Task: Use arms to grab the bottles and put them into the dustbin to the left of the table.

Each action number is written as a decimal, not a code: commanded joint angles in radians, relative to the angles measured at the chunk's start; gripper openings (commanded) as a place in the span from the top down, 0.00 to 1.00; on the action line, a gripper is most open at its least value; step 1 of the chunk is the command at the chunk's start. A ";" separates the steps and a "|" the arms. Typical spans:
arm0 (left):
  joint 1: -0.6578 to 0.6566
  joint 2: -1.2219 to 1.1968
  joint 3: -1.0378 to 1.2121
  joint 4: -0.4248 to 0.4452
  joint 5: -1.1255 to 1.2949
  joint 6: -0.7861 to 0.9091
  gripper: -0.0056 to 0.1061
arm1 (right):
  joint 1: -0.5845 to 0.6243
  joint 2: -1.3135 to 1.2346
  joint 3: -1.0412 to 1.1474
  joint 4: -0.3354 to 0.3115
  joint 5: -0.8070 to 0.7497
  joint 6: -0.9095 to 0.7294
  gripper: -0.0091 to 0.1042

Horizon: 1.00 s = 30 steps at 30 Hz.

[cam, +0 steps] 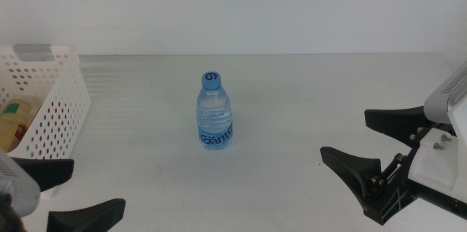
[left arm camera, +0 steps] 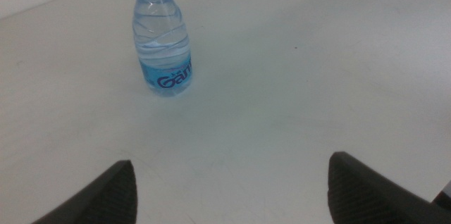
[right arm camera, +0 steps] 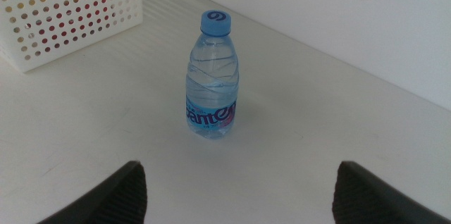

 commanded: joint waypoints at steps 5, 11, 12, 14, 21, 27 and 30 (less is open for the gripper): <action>-0.003 0.005 -0.025 0.022 -0.181 -0.013 0.18 | 0.001 -0.011 -0.023 -0.005 -0.067 -0.013 0.15; -0.003 0.023 -0.026 0.047 -0.372 -0.013 0.18 | 0.001 -0.011 -0.023 -0.005 -0.067 -0.013 0.15; -0.002 0.038 -0.026 0.047 -0.397 -0.013 0.18 | 0.001 -0.011 -0.023 -0.005 -0.067 -0.013 0.15; -0.002 0.076 -0.026 0.047 -0.459 -0.013 0.18 | 0.001 -0.011 -0.023 -0.005 -0.067 -0.013 0.15; -0.002 0.235 -0.026 0.047 -0.675 -0.013 0.18 | 0.001 -0.011 -0.023 -0.005 -0.067 -0.013 0.15; 0.000 0.344 -0.030 -0.010 -0.710 -0.013 0.18 | 0.001 -0.011 -0.023 -0.005 -0.067 -0.013 0.15; 0.036 0.398 -0.032 -0.009 -0.714 -0.013 0.18 | 0.001 -0.011 -0.023 -0.005 -0.067 -0.013 0.15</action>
